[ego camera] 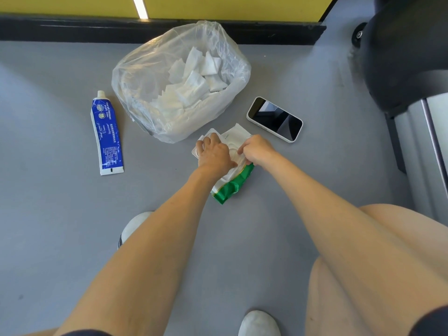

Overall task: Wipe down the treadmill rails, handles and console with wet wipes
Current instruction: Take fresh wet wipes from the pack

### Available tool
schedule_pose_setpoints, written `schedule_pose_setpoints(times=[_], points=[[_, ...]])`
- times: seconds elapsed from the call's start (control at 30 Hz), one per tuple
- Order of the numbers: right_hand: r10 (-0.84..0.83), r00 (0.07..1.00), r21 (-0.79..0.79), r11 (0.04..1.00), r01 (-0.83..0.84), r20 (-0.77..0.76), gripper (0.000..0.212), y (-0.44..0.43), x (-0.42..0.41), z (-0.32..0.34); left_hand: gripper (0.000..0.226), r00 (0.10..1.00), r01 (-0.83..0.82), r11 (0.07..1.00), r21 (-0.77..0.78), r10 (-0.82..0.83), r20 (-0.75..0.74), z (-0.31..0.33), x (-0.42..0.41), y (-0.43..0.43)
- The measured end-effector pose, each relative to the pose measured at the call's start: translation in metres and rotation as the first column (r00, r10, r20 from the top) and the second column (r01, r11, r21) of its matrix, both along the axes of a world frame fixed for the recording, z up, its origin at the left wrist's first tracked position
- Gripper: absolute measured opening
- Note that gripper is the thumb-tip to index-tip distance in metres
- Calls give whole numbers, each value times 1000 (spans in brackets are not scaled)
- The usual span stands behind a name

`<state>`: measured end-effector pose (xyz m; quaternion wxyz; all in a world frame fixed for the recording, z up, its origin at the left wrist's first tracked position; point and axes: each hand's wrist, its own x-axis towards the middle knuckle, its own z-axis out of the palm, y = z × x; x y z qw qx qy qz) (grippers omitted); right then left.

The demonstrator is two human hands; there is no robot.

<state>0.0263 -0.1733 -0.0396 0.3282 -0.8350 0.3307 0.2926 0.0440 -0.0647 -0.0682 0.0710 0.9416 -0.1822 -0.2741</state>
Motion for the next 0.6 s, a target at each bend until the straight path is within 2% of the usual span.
schedule_pose_setpoints(times=[0.23,0.47,0.6], points=[[0,1000,7,1000,0,-8,31,0,1,0,36,982,-103,991,-89,88,-166,10,14,7],[38,999,-33,999,-38,-9,32,3,1,2,21,988,-149,970,-194,138,-68,7,6,13],[49,999,-42,998,-50,-12,34,4,1,3,22,999,-28,992,-125,31,23,3,-3,12]])
